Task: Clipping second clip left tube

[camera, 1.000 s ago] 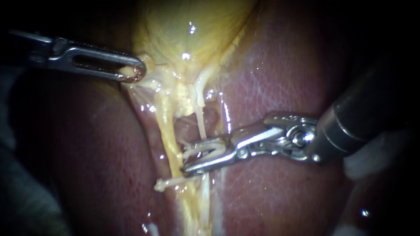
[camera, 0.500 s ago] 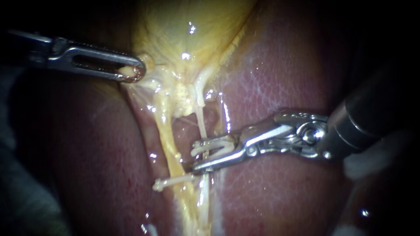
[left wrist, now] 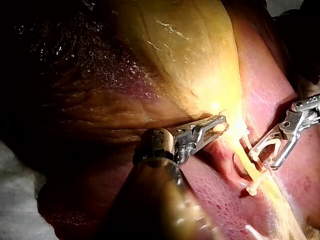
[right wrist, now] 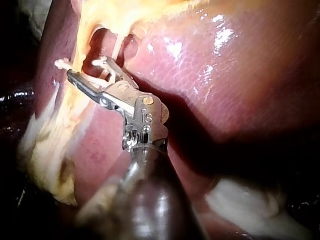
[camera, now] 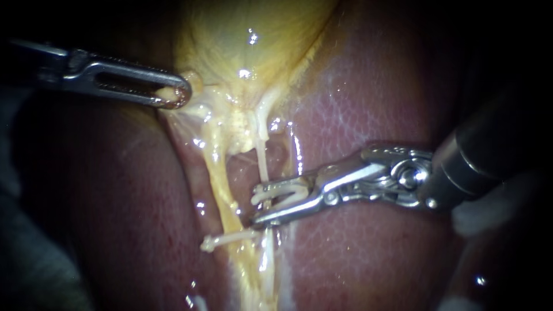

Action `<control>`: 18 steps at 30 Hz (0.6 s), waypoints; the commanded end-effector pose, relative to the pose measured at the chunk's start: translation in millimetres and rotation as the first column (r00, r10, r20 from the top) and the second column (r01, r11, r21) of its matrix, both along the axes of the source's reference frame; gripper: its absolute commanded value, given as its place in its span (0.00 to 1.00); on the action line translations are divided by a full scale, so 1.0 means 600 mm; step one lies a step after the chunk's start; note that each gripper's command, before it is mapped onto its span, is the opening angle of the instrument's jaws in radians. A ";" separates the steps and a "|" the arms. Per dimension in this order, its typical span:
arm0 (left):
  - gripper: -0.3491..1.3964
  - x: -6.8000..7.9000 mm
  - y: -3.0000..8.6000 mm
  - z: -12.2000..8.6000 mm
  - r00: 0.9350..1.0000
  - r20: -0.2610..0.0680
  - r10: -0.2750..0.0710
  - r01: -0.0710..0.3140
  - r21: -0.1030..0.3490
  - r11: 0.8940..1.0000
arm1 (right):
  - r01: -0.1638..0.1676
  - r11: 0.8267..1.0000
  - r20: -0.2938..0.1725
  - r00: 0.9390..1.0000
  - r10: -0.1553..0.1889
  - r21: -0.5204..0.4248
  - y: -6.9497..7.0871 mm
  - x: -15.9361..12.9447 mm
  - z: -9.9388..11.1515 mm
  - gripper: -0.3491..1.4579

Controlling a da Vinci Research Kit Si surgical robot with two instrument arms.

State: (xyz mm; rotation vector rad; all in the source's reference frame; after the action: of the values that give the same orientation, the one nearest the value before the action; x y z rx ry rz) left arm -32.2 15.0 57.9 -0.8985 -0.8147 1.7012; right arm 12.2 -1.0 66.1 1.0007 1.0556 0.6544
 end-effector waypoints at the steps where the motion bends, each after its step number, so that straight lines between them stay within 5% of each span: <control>1: 0.00 0.0000 0.0000 0.0000 1.000 0.000 0.000 0.000 0.000 1.000 | -0.006 1.000 -0.003 1.000 0.006 0.000 -0.0003 0.0005 0.0003 0.44; 18: 0.00 0.0000 0.0000 0.0000 1.000 0.000 0.000 0.000 0.000 1.000 | -0.036 0.999 -0.069 0.997 0.037 0.022 -0.0019 0.0051 0.0008 0.45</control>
State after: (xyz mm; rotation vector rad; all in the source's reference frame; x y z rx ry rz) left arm -32.2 15.0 57.9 -0.8986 -0.8148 1.7014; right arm 15.4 -2.2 66.6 1.0341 1.1350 0.6646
